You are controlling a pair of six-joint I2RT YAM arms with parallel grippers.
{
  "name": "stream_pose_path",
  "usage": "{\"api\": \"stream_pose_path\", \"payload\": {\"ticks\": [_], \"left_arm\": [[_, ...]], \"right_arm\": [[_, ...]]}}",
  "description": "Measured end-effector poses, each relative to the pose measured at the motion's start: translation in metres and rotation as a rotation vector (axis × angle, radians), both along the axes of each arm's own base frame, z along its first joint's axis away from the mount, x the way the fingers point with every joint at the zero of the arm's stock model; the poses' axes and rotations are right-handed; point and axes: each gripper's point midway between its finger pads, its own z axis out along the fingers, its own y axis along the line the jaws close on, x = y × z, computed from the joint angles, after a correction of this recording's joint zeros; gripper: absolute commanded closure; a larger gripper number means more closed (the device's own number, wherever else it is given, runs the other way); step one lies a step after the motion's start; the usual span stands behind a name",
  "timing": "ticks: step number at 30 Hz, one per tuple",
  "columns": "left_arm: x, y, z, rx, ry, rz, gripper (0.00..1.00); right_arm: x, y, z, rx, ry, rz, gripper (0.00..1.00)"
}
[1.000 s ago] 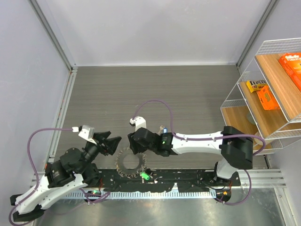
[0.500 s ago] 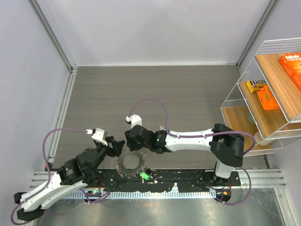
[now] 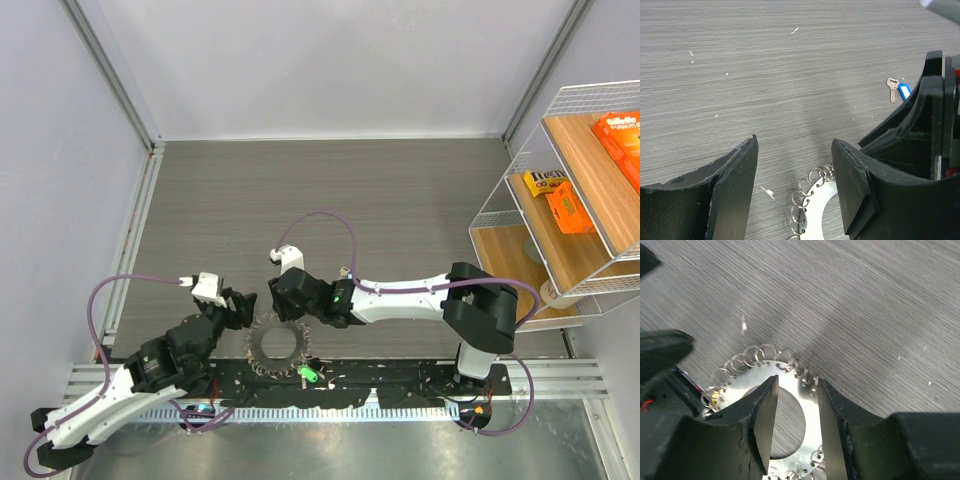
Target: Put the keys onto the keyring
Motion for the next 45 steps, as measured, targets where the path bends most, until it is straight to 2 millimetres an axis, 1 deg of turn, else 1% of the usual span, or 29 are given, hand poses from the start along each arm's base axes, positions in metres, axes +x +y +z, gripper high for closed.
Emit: {"api": "stream_pose_path", "payload": {"ticks": [5,14,19,26,35,39,45], "left_arm": [[0.002,0.004,0.0,0.004,-0.004,0.026,0.33],[0.003,0.005,0.0,-0.006,-0.003,0.039,0.33],[0.003,0.006,0.0,-0.007,-0.003,0.04,0.32],[0.003,0.006,0.0,-0.007,-0.002,0.04,0.32],[0.002,0.005,0.0,-0.005,0.0,0.038,0.32],[0.002,0.006,-0.001,-0.003,0.001,0.038,0.32],[0.002,0.006,-0.001,-0.003,0.002,0.037,0.32]], "right_arm": [[-0.002,-0.015,-0.02,-0.042,0.02,-0.019,0.5],[-0.01,-0.029,-0.037,-0.032,0.077,-0.074,0.48],[-0.009,-0.032,-0.036,0.002,0.111,-0.132,0.48],[-0.007,-0.027,-0.032,0.075,0.175,-0.212,0.48],[-0.01,-0.023,-0.033,0.151,0.269,-0.268,0.49],[-0.01,-0.02,-0.028,0.183,0.284,-0.28,0.49],[-0.013,-0.018,-0.012,0.23,0.29,-0.269,0.51]]}}
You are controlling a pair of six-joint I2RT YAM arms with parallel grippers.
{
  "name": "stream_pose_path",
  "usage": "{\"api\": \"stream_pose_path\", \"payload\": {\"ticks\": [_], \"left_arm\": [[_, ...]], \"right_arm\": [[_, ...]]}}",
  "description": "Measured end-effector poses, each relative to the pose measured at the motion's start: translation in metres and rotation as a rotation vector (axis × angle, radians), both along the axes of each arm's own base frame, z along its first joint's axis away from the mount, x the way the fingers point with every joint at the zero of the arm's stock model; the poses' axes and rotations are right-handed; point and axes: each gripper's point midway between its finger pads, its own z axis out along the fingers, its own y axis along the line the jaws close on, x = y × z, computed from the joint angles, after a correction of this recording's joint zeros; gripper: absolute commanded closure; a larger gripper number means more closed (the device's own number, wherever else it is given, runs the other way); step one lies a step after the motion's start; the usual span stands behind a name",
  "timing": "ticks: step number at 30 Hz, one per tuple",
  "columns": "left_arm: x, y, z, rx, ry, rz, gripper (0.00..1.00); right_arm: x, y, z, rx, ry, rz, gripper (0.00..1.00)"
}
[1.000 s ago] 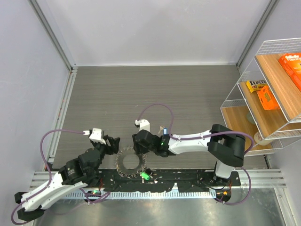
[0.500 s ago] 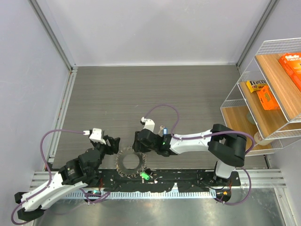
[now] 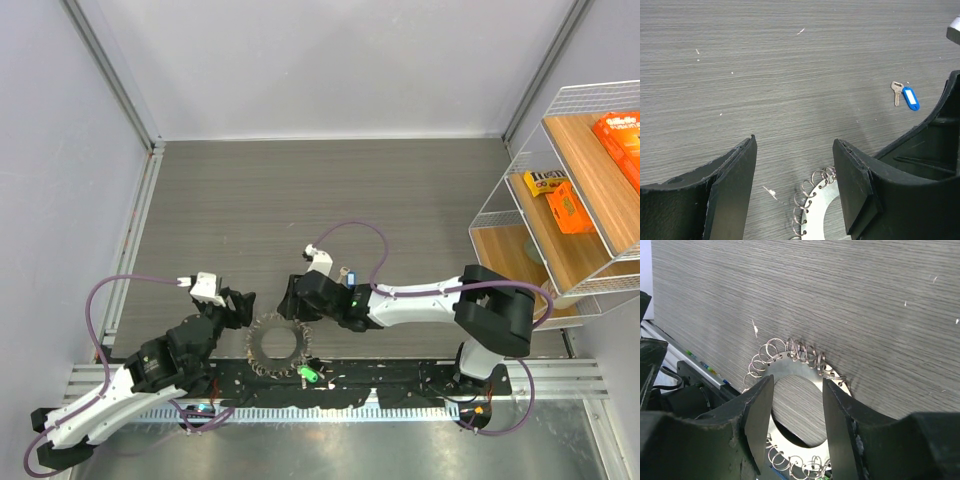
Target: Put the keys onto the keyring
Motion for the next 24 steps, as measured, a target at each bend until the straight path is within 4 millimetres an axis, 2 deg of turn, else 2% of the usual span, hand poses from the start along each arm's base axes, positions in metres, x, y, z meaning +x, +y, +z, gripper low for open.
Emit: {"api": "stream_pose_path", "payload": {"ticks": [13,24], "left_arm": [[-0.001,-0.001,0.0,-0.001,0.002,-0.007,0.32],[-0.001,-0.001,0.0,-0.002,0.002,-0.007,0.32]], "right_arm": [[-0.015,0.009,0.003,0.036,0.037,0.047,0.51],[-0.017,0.009,-0.009,0.013,0.056,0.053,0.52]]}}
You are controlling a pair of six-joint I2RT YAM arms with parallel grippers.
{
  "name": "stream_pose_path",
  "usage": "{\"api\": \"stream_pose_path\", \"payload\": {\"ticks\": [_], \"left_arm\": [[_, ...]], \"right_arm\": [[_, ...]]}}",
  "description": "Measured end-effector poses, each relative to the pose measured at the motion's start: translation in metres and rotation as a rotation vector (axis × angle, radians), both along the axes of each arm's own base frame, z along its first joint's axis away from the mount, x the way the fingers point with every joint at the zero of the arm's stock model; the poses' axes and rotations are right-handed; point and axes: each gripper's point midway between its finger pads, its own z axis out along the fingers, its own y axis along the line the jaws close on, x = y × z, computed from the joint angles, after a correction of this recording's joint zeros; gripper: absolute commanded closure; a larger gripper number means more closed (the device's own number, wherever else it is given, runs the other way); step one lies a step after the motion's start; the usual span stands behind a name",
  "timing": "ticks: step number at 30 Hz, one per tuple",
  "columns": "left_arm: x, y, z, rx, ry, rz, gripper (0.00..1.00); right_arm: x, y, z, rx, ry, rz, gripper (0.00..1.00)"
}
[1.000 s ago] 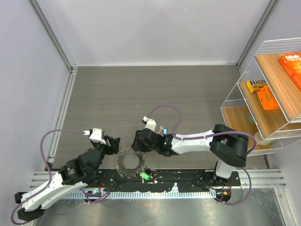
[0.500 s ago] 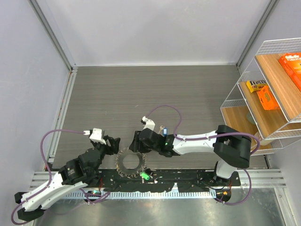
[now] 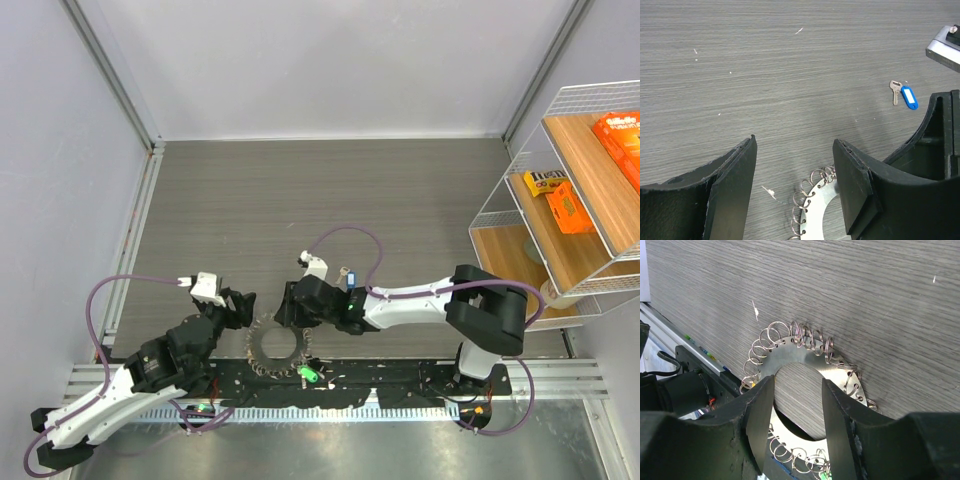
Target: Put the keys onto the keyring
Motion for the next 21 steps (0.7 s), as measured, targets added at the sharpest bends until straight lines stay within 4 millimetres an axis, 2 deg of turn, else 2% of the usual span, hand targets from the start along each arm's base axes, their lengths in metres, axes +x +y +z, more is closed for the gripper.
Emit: {"api": "stream_pose_path", "payload": {"ticks": [6,12,21], "left_arm": [[0.0,0.0,0.0,0.0,0.0,0.0,0.32],[0.0,0.0,0.0,0.0,0.0,0.0,0.32],[0.0,0.0,0.0,0.0,0.0,0.0,0.32]], "right_arm": [[0.0,0.003,-0.003,-0.008,0.0,0.015,0.52],[0.003,0.014,0.009,0.01,-0.024,0.038,0.52],[0.002,0.014,0.008,0.004,-0.025,0.043,0.52]]}}
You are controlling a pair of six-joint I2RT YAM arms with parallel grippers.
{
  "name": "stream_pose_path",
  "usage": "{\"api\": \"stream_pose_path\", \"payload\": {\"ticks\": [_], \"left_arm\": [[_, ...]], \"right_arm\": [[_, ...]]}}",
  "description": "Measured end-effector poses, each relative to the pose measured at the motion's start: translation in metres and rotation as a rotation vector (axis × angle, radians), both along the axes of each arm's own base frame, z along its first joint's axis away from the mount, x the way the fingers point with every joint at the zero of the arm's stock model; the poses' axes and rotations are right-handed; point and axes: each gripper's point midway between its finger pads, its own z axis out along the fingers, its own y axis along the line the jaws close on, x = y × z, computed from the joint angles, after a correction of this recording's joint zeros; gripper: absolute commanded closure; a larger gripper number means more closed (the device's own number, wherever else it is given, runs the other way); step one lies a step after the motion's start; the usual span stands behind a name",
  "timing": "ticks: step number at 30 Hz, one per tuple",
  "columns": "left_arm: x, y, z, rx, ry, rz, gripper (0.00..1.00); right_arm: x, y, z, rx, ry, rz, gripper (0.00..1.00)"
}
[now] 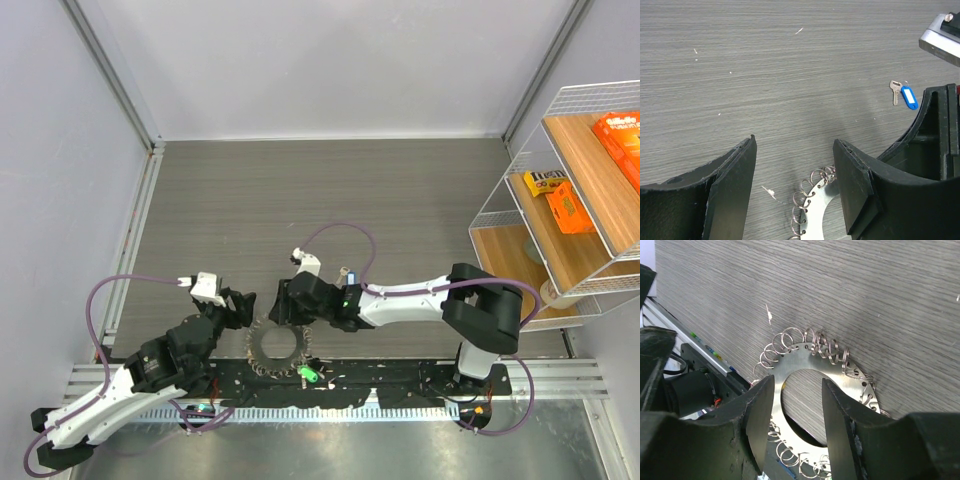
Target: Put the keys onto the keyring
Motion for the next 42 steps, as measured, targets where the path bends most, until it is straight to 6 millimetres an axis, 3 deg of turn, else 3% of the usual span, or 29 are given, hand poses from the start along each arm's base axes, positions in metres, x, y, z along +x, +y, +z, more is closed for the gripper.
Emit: {"api": "stream_pose_path", "payload": {"ticks": [15,42], "left_arm": [[0.0,0.0,0.0,-0.002,0.001,0.001,0.32],[0.0,0.0,0.0,-0.002,0.0,0.001,0.31]], "right_arm": [[-0.008,-0.028,-0.033,-0.084,0.041,-0.026,0.52],[0.019,-0.037,-0.024,-0.102,-0.028,-0.16,0.46]]}}
